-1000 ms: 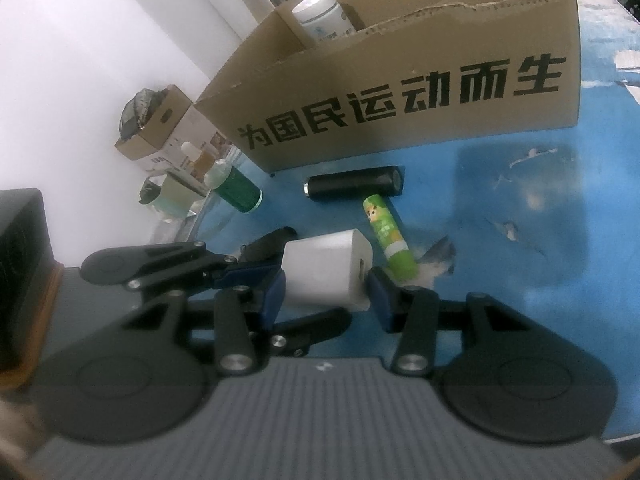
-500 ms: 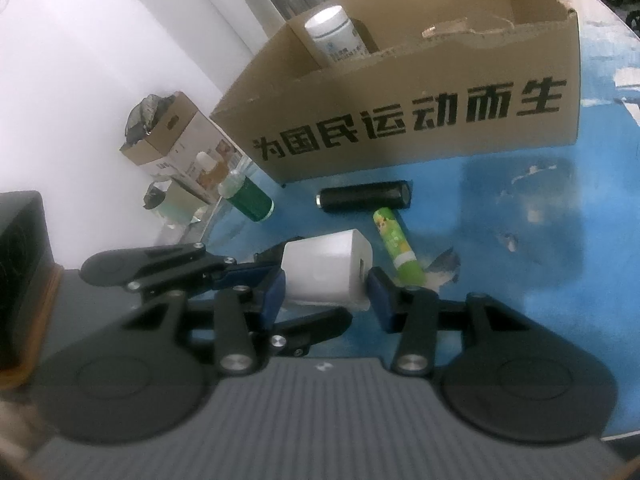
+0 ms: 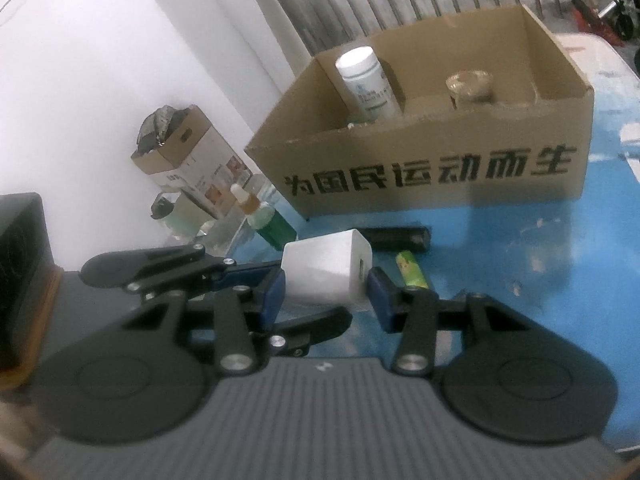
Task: Organize rigid objects
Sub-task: 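Carry the white charger with the right tool over the box, then lower the white charger into the box and open the right tool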
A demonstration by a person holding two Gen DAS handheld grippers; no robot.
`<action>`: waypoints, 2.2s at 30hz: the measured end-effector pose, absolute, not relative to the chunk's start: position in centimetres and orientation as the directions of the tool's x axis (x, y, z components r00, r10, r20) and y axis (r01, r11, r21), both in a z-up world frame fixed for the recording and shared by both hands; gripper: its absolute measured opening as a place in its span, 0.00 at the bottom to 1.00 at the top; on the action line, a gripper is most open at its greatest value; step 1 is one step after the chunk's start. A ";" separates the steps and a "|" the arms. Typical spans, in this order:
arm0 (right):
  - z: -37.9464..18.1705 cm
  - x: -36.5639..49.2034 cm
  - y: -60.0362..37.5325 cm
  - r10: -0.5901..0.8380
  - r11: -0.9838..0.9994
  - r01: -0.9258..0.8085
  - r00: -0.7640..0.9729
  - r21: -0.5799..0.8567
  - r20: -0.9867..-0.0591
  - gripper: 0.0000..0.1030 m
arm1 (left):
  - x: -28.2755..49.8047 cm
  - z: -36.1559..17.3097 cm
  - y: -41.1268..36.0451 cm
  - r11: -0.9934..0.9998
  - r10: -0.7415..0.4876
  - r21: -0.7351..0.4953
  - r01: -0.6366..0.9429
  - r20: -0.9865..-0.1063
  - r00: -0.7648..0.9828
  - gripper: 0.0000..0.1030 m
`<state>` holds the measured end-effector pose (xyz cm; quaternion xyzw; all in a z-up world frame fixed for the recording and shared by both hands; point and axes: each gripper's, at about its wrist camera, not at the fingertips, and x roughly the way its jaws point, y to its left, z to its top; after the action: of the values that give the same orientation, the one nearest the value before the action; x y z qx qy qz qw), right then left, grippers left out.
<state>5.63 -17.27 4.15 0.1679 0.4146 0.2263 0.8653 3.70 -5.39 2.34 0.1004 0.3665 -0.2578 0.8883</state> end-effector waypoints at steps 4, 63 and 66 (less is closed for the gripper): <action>5.4 5.8 -17.0 0.531 0.842 -0.271 0.569 0.466 -0.628 0.44 | 3.9 3.6 -5.0 0.850 -0.390 -0.008 0.526 -0.679 0.621 0.48; 4.5 36.5 -20.2 0.526 0.850 -0.241 0.379 0.468 -0.761 0.48 | 29.5 3.3 -8.7 0.946 -0.238 -0.066 0.318 -0.805 0.543 0.57; 6.7 34.7 -21.4 0.539 0.842 -0.245 0.428 0.481 -0.726 0.48 | 27.3 5.0 -8.2 0.940 -0.267 -0.080 0.332 -0.779 0.568 0.60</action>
<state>34.75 -21.36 6.73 0.1529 0.4801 0.2358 0.8310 27.28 -8.22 5.00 0.0377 0.4330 -0.1694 0.8845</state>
